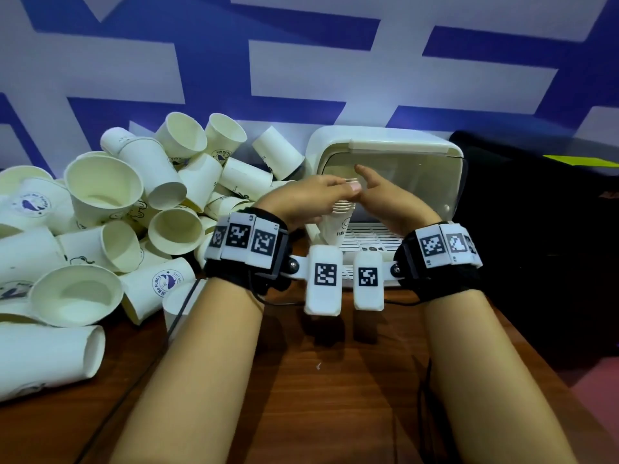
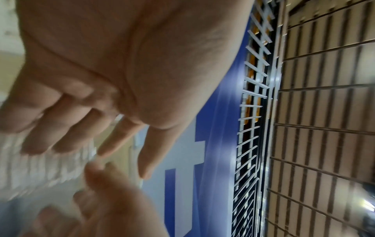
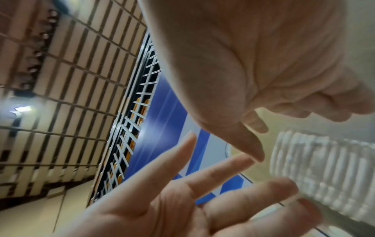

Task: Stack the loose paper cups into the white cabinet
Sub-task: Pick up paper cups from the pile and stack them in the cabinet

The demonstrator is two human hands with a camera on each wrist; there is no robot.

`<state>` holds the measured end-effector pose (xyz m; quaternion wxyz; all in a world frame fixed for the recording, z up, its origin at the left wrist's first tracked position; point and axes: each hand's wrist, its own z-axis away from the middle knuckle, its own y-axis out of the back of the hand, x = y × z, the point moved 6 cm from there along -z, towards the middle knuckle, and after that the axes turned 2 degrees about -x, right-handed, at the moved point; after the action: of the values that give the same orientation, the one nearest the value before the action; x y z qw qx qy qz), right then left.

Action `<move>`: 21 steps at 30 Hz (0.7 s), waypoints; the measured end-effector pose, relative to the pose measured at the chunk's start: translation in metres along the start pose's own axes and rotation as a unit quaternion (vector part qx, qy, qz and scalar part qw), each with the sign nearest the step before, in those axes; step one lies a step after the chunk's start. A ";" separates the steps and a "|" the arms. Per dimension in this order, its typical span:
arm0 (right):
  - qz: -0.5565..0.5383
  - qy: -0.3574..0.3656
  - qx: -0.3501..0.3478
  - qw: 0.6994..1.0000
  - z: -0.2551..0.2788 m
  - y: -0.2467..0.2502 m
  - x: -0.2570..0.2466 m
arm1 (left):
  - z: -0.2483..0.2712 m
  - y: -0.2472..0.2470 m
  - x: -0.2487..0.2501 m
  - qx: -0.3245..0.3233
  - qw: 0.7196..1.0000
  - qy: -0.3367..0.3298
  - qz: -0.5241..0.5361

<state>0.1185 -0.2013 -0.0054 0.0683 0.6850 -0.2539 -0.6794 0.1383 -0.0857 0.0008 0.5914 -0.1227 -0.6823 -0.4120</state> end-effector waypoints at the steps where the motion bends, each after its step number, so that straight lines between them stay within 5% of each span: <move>1: 0.031 -0.005 0.015 0.999 0.002 0.002 -0.004 | 0.007 0.007 0.003 0.000 1.000 0.006 -0.025; 5: 0.139 -0.013 0.083 0.987 0.004 0.004 -0.022 | 0.044 0.042 0.016 0.024 0.988 0.020 -0.149; 9: 0.082 0.054 0.090 0.991 0.017 -0.018 -0.049 | 0.074 0.066 0.016 0.038 0.969 0.069 -0.232; 14: 0.025 0.064 -0.044 0.997 0.030 -0.071 -0.058 | 0.095 0.076 0.006 0.030 0.948 0.141 -0.283; 21: 0.165 0.096 -0.249 0.949 0.058 -0.131 -0.058 | 0.130 0.082 -0.019 -0.014 0.925 0.194 -0.326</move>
<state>0.0985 -0.0484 -0.0149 0.3720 0.6568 -0.1781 -0.6312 0.1049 0.0639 0.0229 0.5432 0.1807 -0.5506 -0.6076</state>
